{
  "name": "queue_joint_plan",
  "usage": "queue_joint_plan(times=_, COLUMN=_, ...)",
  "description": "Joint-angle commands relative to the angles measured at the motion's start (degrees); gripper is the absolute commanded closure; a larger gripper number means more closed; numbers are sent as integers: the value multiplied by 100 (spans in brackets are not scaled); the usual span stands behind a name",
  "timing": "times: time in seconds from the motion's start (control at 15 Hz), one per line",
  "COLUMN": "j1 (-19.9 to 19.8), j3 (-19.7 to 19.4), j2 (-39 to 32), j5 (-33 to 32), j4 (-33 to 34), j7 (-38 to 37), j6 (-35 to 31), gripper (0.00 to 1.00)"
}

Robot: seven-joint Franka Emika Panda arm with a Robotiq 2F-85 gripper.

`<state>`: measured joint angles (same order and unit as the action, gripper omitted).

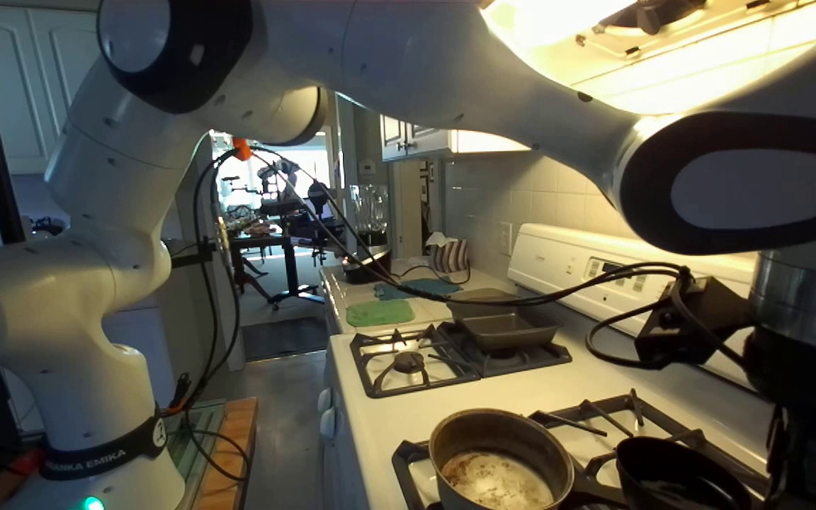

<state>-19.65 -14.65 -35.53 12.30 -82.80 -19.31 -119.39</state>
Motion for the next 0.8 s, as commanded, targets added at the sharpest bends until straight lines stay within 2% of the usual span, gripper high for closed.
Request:
queue_joint_plan(times=0.0, j1=95, j3=50, j2=476, j5=-103, j4=-488, j7=201, j6=68, gripper=94)
queue_joint_plan(times=0.73, j1=551, j3=140, j2=1293, j5=-321, j4=-1573, j7=548, j6=-191, gripper=94)
